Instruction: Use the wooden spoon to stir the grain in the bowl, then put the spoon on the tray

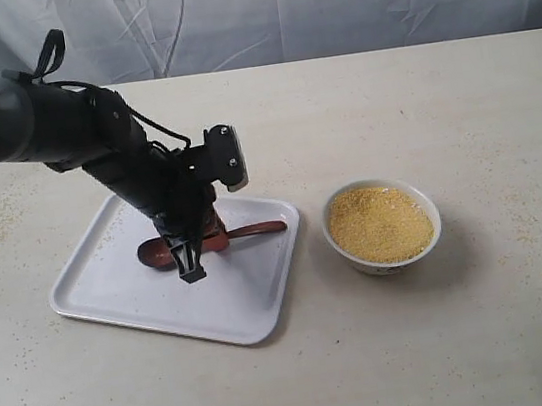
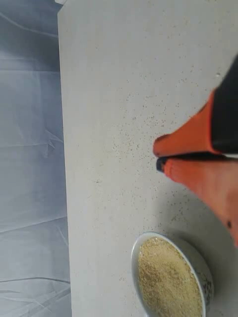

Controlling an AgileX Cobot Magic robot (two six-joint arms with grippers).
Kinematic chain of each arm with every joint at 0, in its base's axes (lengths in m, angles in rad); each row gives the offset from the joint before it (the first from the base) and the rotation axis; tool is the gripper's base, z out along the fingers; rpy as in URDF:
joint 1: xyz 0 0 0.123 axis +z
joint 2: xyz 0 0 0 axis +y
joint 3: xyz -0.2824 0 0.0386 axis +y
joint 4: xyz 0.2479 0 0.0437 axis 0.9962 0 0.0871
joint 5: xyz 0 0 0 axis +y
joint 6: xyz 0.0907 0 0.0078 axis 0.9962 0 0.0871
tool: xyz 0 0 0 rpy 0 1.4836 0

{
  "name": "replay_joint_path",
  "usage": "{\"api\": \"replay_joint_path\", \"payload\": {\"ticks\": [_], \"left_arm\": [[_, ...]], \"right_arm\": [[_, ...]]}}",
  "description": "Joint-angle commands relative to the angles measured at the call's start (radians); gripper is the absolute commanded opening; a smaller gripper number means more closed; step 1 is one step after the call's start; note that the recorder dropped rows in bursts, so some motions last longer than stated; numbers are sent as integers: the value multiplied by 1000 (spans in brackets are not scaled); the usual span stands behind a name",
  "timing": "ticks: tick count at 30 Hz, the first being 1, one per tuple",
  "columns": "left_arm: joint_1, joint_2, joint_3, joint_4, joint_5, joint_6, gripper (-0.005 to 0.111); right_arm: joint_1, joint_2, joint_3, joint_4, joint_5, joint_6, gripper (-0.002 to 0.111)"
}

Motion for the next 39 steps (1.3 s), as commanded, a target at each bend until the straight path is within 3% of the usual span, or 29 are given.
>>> {"api": "replay_joint_path", "payload": {"ticks": [1,5,10,18,22,27,30,32,35,39], "left_arm": [[3,29,5,26,-2,-12,0],[3,29,5,39,5,-15,7],[3,-2,5,142,76,-52,29],[3,-151,5,147,67,-179,67],[3,-267,5,139,71,-284,75],[12,-451,-20,208,134,-506,69],[41,-603,-25,184,229,-722,46],[52,-709,5,103,278,-745,26],[54,-891,110,19,211,-742,1],[54,-1158,330,-135,17,-685,0]], "right_arm": [[4,-4,1,-4,-6,1,-1],[4,-4,1,-4,-6,1,-1],[4,-4,1,-4,-6,1,-1],[4,-4,1,-4,-6,1,-1],[4,-4,1,-4,-6,1,-1],[4,-4,1,-2,-6,1,-1],[4,-4,1,-2,-6,1,-1],[4,-4,1,-2,-6,1,-1],[4,-4,1,-2,-6,1,-1],[4,-4,1,-2,-6,1,-1]]}}
